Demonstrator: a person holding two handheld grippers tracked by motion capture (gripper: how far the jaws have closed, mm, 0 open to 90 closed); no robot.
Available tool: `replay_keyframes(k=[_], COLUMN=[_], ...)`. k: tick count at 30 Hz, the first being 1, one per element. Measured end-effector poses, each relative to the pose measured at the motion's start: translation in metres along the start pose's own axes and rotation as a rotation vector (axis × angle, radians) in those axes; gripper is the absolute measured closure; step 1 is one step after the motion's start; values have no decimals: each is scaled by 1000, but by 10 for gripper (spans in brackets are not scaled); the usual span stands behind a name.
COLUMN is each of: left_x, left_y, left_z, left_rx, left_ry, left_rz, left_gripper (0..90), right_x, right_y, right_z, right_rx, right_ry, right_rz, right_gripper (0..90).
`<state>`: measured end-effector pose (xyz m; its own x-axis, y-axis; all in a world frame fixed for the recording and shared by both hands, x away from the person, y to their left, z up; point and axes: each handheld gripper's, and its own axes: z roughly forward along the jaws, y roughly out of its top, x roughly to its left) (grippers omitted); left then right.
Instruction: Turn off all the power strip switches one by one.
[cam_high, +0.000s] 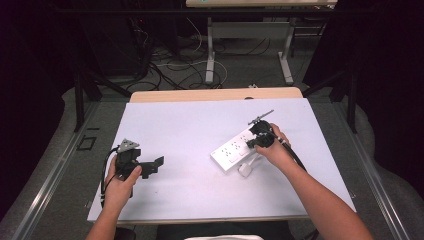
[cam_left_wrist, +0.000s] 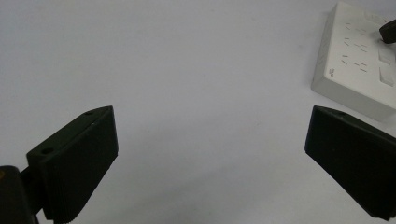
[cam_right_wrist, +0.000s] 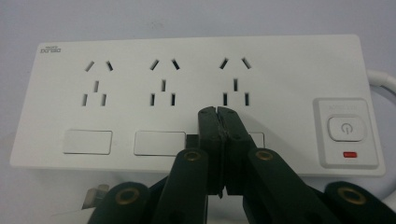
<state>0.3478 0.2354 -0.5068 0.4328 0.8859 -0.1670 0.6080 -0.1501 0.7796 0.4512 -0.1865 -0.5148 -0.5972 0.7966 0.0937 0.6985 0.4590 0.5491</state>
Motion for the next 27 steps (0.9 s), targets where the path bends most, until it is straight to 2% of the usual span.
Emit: replay_keyframes(k=[6,7,8,9,11,12,13,16,20,24,27], left_x=[0,0,0,0,0,0,0,0,0,0,0], left_y=[0,0,0,0,0,0,0,0,0,0,0], left_z=[0,0,0,0,0,0,0,0,-1,0,-1], left_rx=[0,0,0,0,-1,-1,-4,-5,-3,-7,-7], left_ry=[1,0,1,1,1,2,1,2,2,1,2], left_rz=[0,0,1,1,0,1,0,0,2,2,2], left_gripper=[28,28,28,28,28,28,28,28,28,28,28], right_x=[0,0,0,0,0,0,0,0,-1,-1,-1], right_y=[0,-1,0,-1,-1,-1,0,0,0,-1,0], right_z=[0,1,-2,1,0,1,0,0,2,3,2], right_rx=[4,-14,27,-16,-6,-18,6,1,22,-4,20], right_ry=[-5,3,-6,4,3,10,-4,-1,11,18,14], right_rz=[0,-9,-16,-12,-7,-8,-12,-17,-12,-19,-14], right_gripper=[893,893,893,893,898,900,900,900,900,900,900])
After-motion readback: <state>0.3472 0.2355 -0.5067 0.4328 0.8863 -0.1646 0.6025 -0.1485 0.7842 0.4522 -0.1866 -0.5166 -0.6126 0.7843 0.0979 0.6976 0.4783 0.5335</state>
